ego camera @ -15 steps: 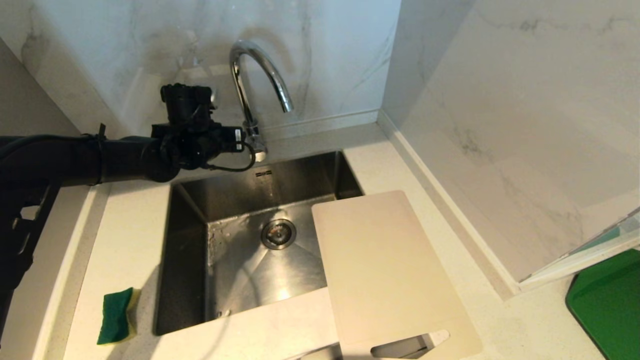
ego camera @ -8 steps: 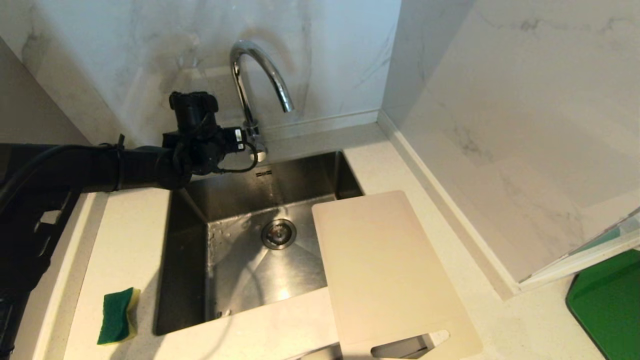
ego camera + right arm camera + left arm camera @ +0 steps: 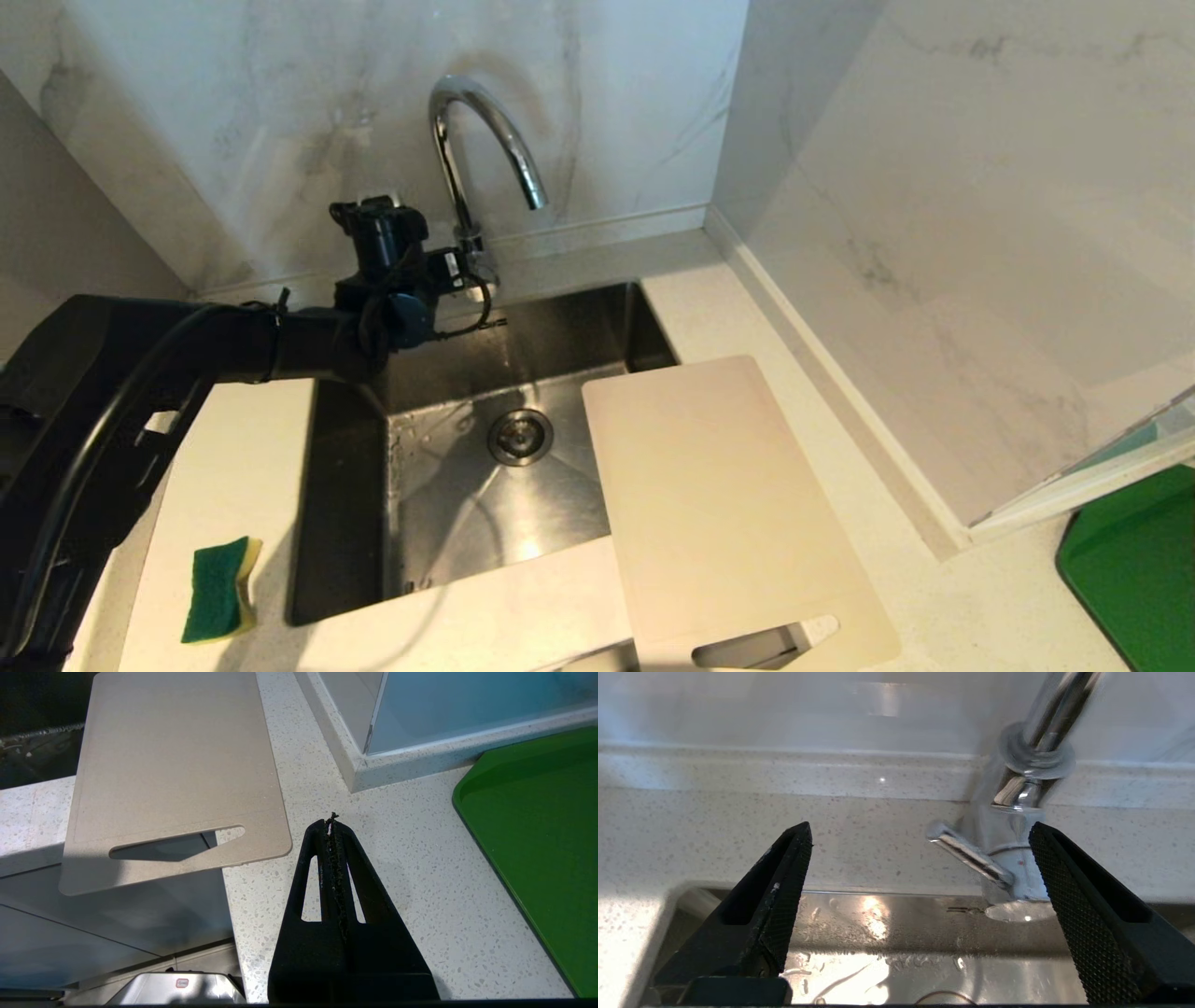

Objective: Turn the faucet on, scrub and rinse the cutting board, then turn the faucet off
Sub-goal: Turn on the tap

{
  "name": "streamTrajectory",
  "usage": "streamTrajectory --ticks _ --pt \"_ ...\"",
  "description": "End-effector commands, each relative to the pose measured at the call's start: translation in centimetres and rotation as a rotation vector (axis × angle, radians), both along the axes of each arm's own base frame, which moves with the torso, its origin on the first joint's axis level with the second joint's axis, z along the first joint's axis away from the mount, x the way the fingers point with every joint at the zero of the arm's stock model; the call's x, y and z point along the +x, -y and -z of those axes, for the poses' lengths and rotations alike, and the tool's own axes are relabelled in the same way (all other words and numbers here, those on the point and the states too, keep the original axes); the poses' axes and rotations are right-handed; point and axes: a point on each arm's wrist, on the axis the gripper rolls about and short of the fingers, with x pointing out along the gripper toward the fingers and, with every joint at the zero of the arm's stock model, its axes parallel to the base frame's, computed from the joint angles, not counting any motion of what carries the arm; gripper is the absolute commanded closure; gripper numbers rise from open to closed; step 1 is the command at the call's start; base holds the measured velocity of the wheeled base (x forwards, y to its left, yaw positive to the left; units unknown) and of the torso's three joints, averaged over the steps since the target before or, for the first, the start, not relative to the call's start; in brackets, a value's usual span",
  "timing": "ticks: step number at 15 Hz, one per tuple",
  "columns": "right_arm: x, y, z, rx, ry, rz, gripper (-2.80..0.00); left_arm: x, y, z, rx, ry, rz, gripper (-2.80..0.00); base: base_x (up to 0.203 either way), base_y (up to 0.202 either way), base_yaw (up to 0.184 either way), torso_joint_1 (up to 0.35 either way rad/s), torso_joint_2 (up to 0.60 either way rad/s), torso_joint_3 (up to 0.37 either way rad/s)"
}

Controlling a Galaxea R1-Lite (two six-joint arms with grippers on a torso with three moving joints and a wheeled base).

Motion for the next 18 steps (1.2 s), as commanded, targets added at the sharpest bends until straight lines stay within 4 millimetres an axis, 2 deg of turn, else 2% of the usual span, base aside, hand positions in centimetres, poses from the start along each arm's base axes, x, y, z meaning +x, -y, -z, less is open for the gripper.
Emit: streamTrajectory --ticks 1,9,12,16,18 --pt "0.0 0.0 0.0 0.001 -0.001 0.0 0.0 0.6 0.0 1.3 0.004 -0.015 -0.016 -2.8 0.0 0.0 0.0 0.0 0.0 0.0" --pt "0.0 0.0 0.0 0.001 -0.001 0.0 0.0 1.9 -2.9 2.3 -0.011 -0.024 -0.079 -2.8 0.0 0.0 0.0 0.0 0.0 0.0" --pt "0.0 0.0 0.1 0.001 -0.002 0.0 0.0 1.4 -3.2 2.1 -0.008 -0.047 -0.084 -2.8 0.0 0.0 0.0 0.0 0.0 0.0" --pt "0.0 0.0 0.1 0.001 -0.002 0.0 0.0 0.0 -3.3 3.9 0.023 -0.144 -0.065 -2.8 0.0 0.0 0.0 0.0 0.0 0.0" --pt "0.0 0.0 0.1 0.001 -0.002 0.0 0.0 -0.5 -3.4 4.1 0.022 -0.162 -0.06 -2.8 0.0 0.0 0.0 0.0 0.0 0.0"
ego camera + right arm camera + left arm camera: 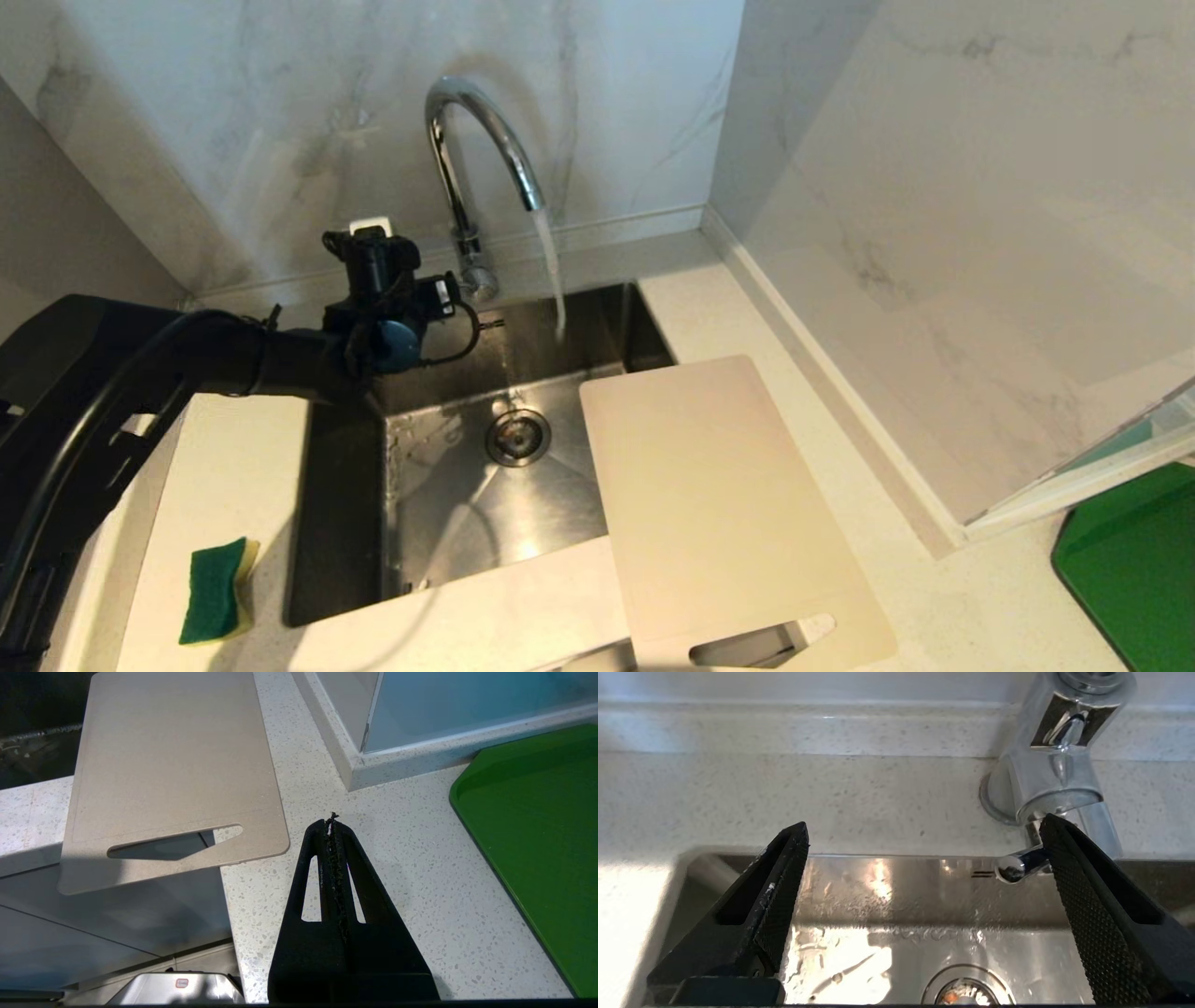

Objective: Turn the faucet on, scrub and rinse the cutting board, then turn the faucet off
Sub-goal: Turn on the tap, then pick up the cleaning cloth

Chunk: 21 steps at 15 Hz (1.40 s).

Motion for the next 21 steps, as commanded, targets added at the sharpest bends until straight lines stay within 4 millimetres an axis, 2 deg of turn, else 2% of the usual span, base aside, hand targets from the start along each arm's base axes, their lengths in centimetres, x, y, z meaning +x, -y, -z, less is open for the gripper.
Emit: streamTrajectory --ticks 1,5,8,10,14,16,17,21 --pt "0.0 0.0 0.0 0.0 -0.001 0.0 0.0 -1.0 -0.1 0.3 0.006 -0.035 0.005 -2.8 0.0 0.0 0.0 0.0 0.0 0.0" --pt "0.0 0.0 0.1 0.0 -0.002 0.0 0.0 -1.1 0.0 -0.1 -0.01 -0.02 0.01 -2.8 0.0 0.0 0.0 0.0 0.0 0.0" --pt "0.0 0.0 0.1 0.0 -0.002 0.0 0.0 -1.7 0.3 -1.5 -0.022 0.01 0.031 -2.8 0.0 0.0 0.0 0.0 0.0 0.0" --pt "0.0 0.0 0.0 0.0 -0.001 0.0 0.0 -2.5 0.7 -3.1 -0.032 0.044 0.048 -2.8 0.0 0.0 0.0 0.0 0.0 0.0" --pt "0.0 0.0 0.0 0.0 -0.002 0.0 0.0 -5.4 1.4 -9.1 -0.064 0.169 0.11 -2.8 0.0 0.0 0.0 0.0 0.0 0.0" --pt "0.0 0.0 0.0 0.0 -0.001 0.0 0.0 -7.0 1.2 -11.5 -0.065 0.194 0.125 -2.8 0.0 0.0 0.0 0.0 0.0 0.0" --pt "0.0 0.0 0.1 0.0 -0.002 -0.001 0.0 -7.8 1.0 -12.5 -0.065 0.199 0.137 0.0 0.0 0.0 0.0 0.0 0.0 0.0" --pt "0.0 0.0 0.1 0.0 -0.002 0.0 0.0 -10.9 -0.2 -14.7 -0.045 0.145 0.179 0.0 0.0 0.0 0.0 0.0 0.0 0.0"
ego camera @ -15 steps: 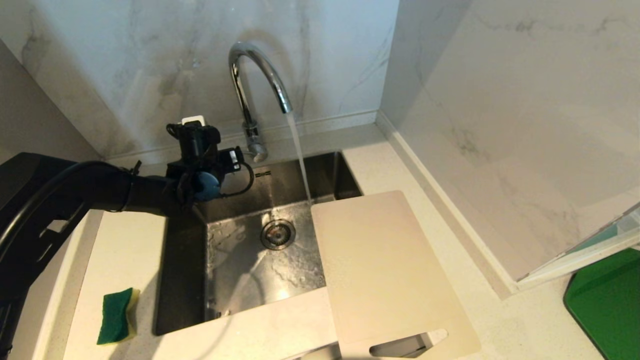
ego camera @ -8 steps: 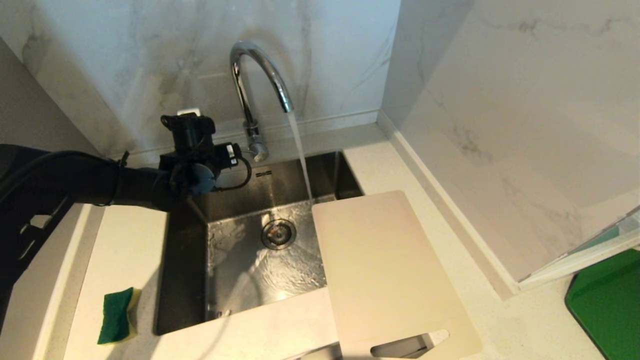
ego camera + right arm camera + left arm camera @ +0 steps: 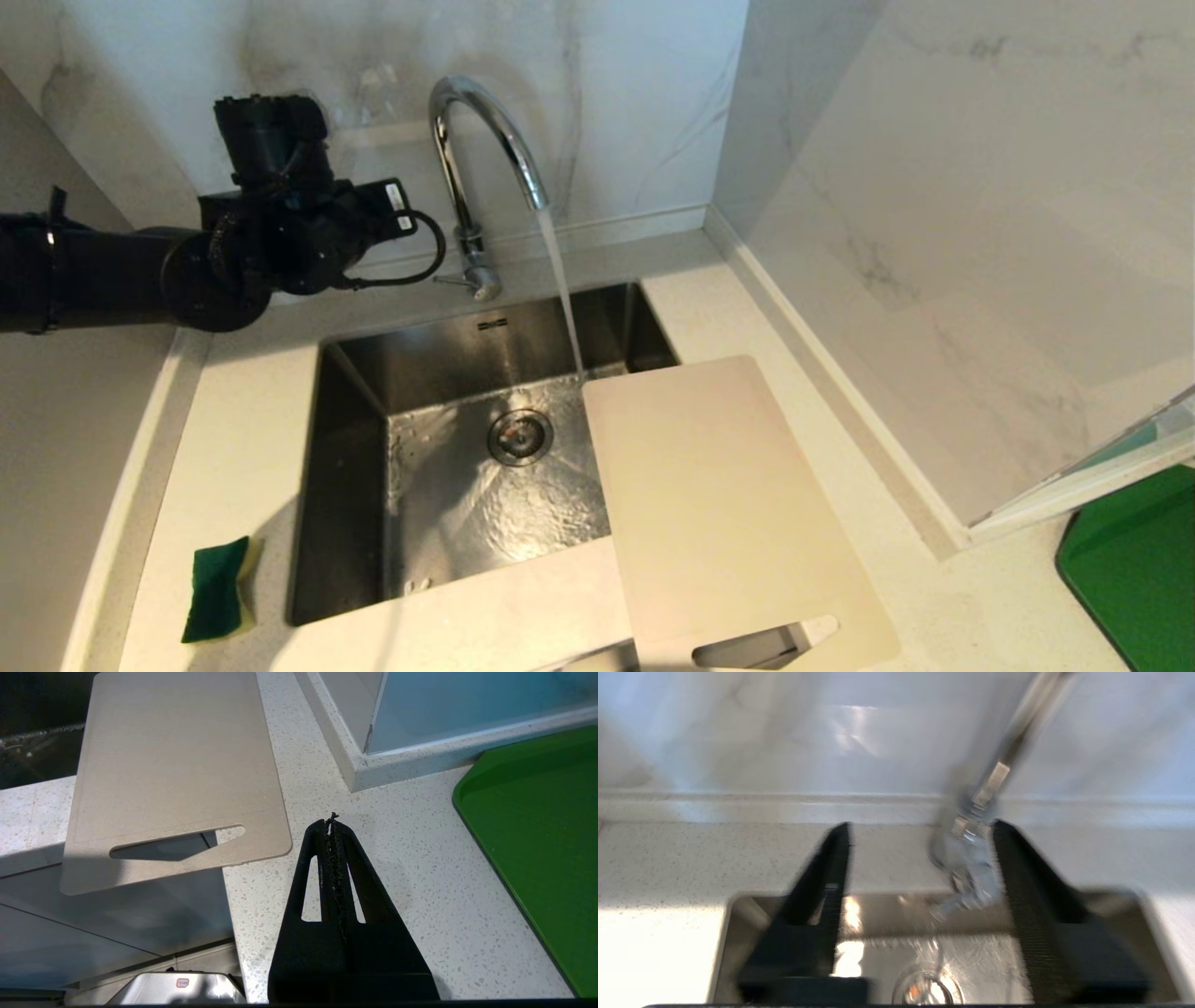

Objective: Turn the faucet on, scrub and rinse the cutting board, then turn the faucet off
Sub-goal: Pick up the cleaning cloth

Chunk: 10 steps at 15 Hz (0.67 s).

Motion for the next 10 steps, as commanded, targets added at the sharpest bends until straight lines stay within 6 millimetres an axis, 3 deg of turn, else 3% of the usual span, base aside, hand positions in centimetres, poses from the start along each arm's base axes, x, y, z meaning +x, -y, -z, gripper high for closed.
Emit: streamTrajectory --ticks 1,4,7,10 --pt "0.0 0.0 0.0 0.0 -0.001 0.0 0.0 -3.6 -1.5 -2.5 0.007 -0.016 0.051 0.0 0.0 0.0 0.0 0.0 0.0 0.0" --pt "0.0 0.0 0.1 0.0 -0.002 0.0 0.0 -7.5 -4.0 -2.5 0.057 -0.177 0.146 0.0 0.0 0.0 0.0 0.0 0.0 0.0" --pt "0.0 0.0 0.1 0.0 -0.002 0.0 0.0 -10.5 -8.2 0.0 0.136 -0.392 0.15 0.0 0.0 0.0 0.0 0.0 0.0 0.0" --pt "0.0 0.0 0.1 0.0 -0.002 0.0 0.0 -12.5 -10.3 3.4 0.185 -0.551 0.136 0.0 0.0 0.0 0.0 0.0 0.0 0.0"
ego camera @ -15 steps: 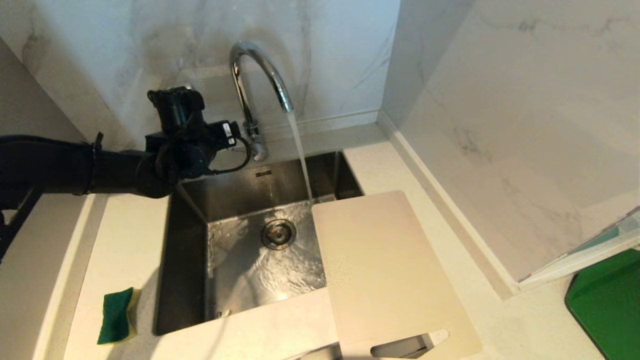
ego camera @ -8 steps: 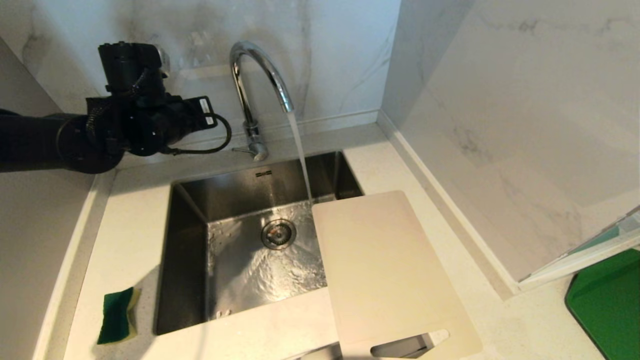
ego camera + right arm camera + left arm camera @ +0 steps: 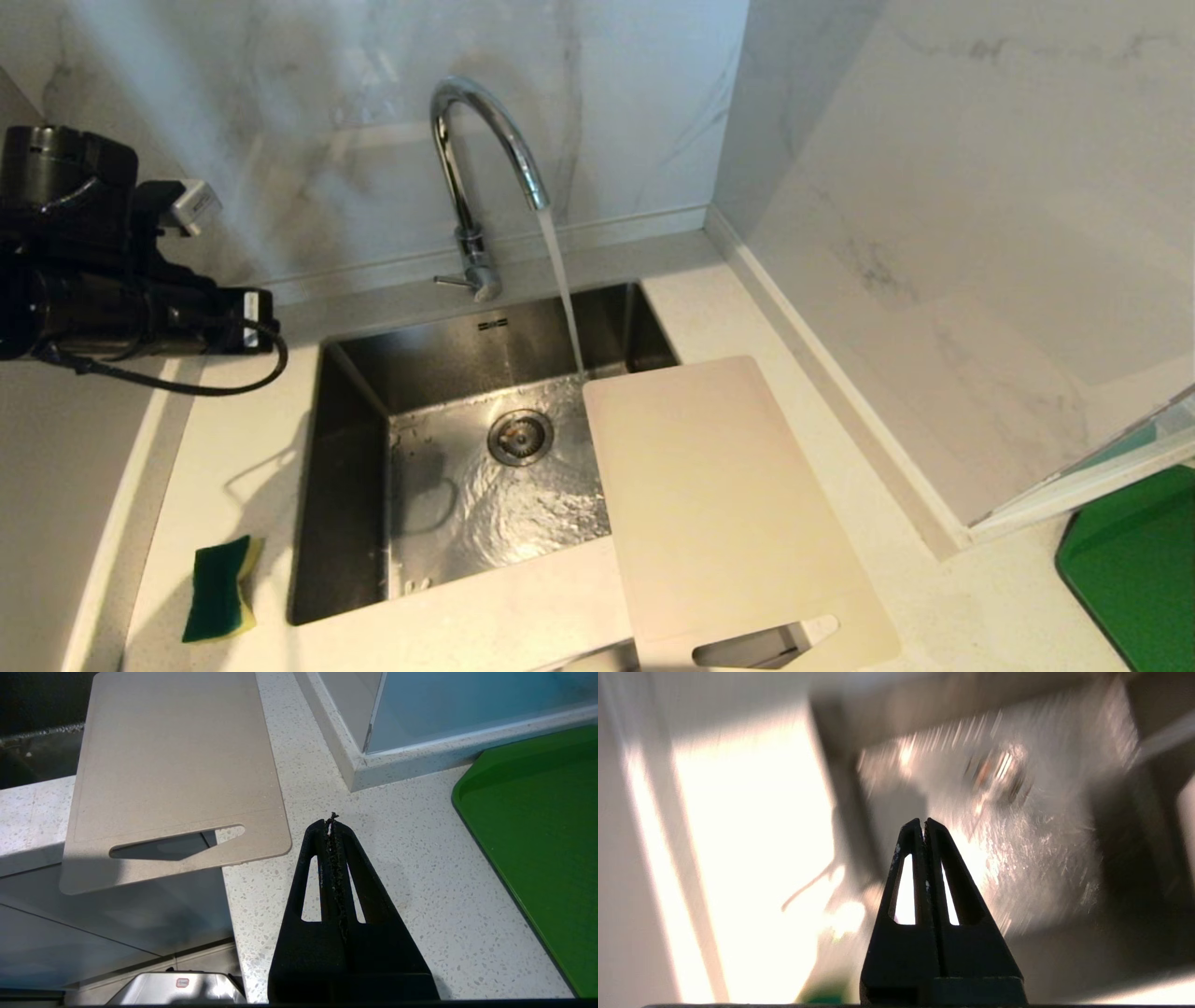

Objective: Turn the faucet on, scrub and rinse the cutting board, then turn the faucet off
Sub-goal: Pick up the cleaning cloth

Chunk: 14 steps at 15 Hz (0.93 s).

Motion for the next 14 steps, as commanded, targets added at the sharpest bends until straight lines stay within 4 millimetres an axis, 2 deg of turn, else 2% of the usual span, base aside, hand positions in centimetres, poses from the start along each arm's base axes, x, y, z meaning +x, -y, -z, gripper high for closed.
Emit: streamTrajectory --ticks 1,4,7,11,14 --pt "0.0 0.0 0.0 0.0 -0.001 0.0 0.0 -2.6 -1.6 2.0 0.035 -0.078 -0.025 0.0 0.0 0.0 0.0 0.0 0.0 0.0" --pt "0.0 0.0 0.0 0.0 -0.001 0.0 0.0 -4.8 -2.3 6.9 0.063 -0.252 -0.015 0.0 0.0 0.0 0.0 0.0 0.0 0.0" --pt "0.0 0.0 0.0 0.0 -0.001 0.0 0.0 -6.5 -2.6 9.9 0.045 -0.363 -0.036 0.0 0.0 0.0 0.0 0.0 0.0 0.0" --pt "0.0 0.0 0.0 0.0 -0.001 0.0 0.0 -8.2 -2.9 12.8 0.006 -0.424 -0.085 0.0 0.0 0.0 0.0 0.0 0.0 0.0" --pt "0.0 0.0 0.0 0.0 -0.001 0.0 0.0 -8.0 -2.9 12.6 -0.014 -0.344 -0.128 0.0 0.0 0.0 0.0 0.0 0.0 0.0"
